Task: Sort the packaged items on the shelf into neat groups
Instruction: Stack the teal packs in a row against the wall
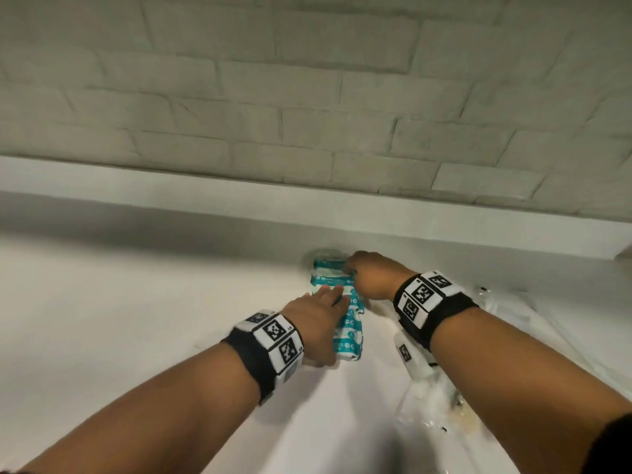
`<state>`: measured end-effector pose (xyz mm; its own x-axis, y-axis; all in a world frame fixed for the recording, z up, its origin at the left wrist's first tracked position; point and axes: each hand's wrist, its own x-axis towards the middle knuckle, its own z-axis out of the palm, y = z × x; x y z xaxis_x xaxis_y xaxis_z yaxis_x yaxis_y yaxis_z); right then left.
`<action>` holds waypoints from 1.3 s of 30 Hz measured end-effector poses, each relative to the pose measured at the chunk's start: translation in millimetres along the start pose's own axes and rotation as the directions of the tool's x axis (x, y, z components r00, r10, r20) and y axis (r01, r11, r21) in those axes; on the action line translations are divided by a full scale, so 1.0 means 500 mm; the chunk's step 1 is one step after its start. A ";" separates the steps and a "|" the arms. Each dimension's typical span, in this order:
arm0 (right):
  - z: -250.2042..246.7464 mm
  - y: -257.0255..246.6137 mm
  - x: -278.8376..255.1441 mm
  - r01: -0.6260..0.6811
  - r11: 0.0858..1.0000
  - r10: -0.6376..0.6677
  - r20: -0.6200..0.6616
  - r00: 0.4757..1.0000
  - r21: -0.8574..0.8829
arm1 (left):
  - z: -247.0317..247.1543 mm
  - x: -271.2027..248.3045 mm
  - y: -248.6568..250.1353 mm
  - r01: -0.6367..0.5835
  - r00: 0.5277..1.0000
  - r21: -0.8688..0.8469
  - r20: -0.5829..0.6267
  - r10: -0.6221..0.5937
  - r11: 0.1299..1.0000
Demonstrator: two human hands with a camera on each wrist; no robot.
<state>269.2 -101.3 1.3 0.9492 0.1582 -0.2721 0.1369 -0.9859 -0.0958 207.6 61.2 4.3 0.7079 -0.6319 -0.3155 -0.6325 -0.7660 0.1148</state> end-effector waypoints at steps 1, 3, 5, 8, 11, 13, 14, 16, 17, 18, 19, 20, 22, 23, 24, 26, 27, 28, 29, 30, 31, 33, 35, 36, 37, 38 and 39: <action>-0.004 0.006 0.014 -0.011 1.000 0.011 -0.008 1.000 0.002 | -0.008 0.021 -0.009 0.004 1.000 -0.002 0.002 -0.004 1.000; -0.013 0.018 0.040 -0.041 0.999 0.041 -0.004 0.999 0.033 | -0.025 0.065 -0.025 0.005 1.000 0.001 0.003 -0.005 1.000; -0.016 0.033 0.070 -0.056 0.994 0.057 -0.010 0.998 0.090 | -0.041 0.107 -0.041 0.003 1.000 0.000 -0.015 -0.003 1.000; -0.021 0.055 0.114 -0.070 0.984 0.075 -0.022 0.997 0.161 | -0.066 0.161 -0.069 0.009 1.000 0.008 -0.009 -0.009 1.000; -0.027 0.070 0.143 -0.080 0.967 0.090 -0.032 0.995 0.242 | -0.086 0.198 -0.095 -0.002 0.999 0.017 0.047 0.001 1.000; -0.028 0.078 0.149 -0.069 0.962 0.085 -0.048 0.995 0.265 | -0.085 0.211 -0.105 -0.013 0.998 0.023 0.055 0.012 1.000; -0.026 0.081 0.148 -0.067 0.954 0.084 -0.048 0.995 0.293 | -0.082 0.213 -0.107 -0.024 0.998 0.021 0.059 0.023 0.999; -0.028 0.087 0.139 -0.060 0.912 0.087 -0.047 0.995 0.405 | -0.086 0.204 -0.110 -0.066 0.994 -0.013 0.083 0.067 0.998; -0.028 0.095 0.137 -0.072 0.869 0.111 -0.051 0.993 0.489 | -0.096 0.200 -0.112 -0.076 0.991 -0.078 0.101 0.084 0.994; -0.030 0.107 0.135 -0.101 0.802 0.164 -0.055 0.985 0.589 | -0.108 0.199 -0.117 -0.051 0.992 -0.184 0.103 0.071 0.982; -0.030 0.118 0.133 -0.139 0.694 0.237 -0.042 0.971 0.707 | -0.120 0.202 -0.124 0.001 0.997 -0.321 0.077 0.025 0.947; -0.031 0.126 0.130 -0.166 0.526 0.311 -0.007 0.950 0.834 | -0.130 0.209 -0.135 0.064 0.998 -0.454 0.027 -0.059 0.889; -0.028 0.128 0.124 -0.142 0.106 0.395 0.090 0.914 0.984 | -0.139 0.230 -0.156 0.184 0.962 -0.674 -0.026 -0.272 0.716; -0.026 0.125 0.122 -0.107 -0.066 0.413 0.125 0.902 0.992 | -0.135 0.241 -0.167 0.219 0.938 -0.780 0.003 -0.347 0.586; -0.024 0.118 0.120 -0.081 -0.181 0.414 0.151 0.897 0.980 | -0.127 0.254 -0.177 0.237 0.917 -0.878 0.061 -0.394 0.416; -0.018 0.096 0.121 -0.074 -0.303 0.369 0.189 0.910 0.950 | -0.106 0.275 -0.195 0.209 0.896 -0.971 0.143 -0.420 0.116; -0.017 0.084 0.122 -0.085 -0.350 0.337 0.210 0.918 0.933 | -0.098 0.285 -0.200 0.182 0.902 -0.982 0.142 -0.407 0.059; -0.016 0.073 0.124 -0.098 -0.365 0.326 0.226 0.918 0.926 | -0.088 0.296 -0.206 0.164 0.912 -0.985 0.135 -0.388 0.043; -0.017 0.063 0.124 -0.104 -0.366 0.333 0.234 0.914 0.925 | -0.074 0.310 -0.212 0.149 0.921 -0.988 0.127 -0.369 0.032; -0.016 0.058 0.126 -0.102 -0.355 0.338 0.230 0.913 0.929 | -0.058 0.327 -0.222 0.143 0.927 -0.989 0.127 -0.352 0.022; -0.020 0.052 0.125 -0.098 -0.352 0.348 0.228 0.909 0.931 | -0.047 0.337 -0.227 0.147 0.933 -0.989 0.133 -0.335 0.018; -0.022 0.043 0.125 -0.079 -0.326 0.367 0.203 0.908 0.942 | -0.040 0.338 -0.230 0.134 0.947 -0.991 0.123 -0.298 0.017; -0.021 0.044 0.128 -0.073 -0.313 0.368 0.192 0.910 0.947 | -0.043 0.332 -0.224 0.111 0.960 -0.994 0.103 -0.260 0.016; -0.019 0.044 0.132 -0.076 -0.304 0.358 0.188 0.915 0.950 | -0.044 0.332 -0.222 0.104 0.960 -0.994 0.097 -0.262 0.015; -0.020 0.042 0.134 -0.079 -0.289 0.359 0.185 0.915 0.954 | -0.044 0.330 -0.221 0.090 0.961 -0.996 0.086 -0.261 0.003; -0.021 0.039 0.130 -0.094 -0.271 0.352 0.190 0.916 0.958 | -0.044 0.327 -0.220 0.086 0.962 -0.996 0.084 -0.261 -0.004; -0.020 0.040 0.124 -0.103 -0.272 0.353 0.199 0.914 0.957 | -0.045 0.319 -0.217 0.088 0.958 -0.996 0.087 -0.272 -0.010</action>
<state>333.6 -111.7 -7.7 0.8600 -0.1922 -0.4727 -0.4062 0.3029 -0.8621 396.1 41.0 -37.3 0.8231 -0.3865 -0.4160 0.3817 -0.1658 0.9093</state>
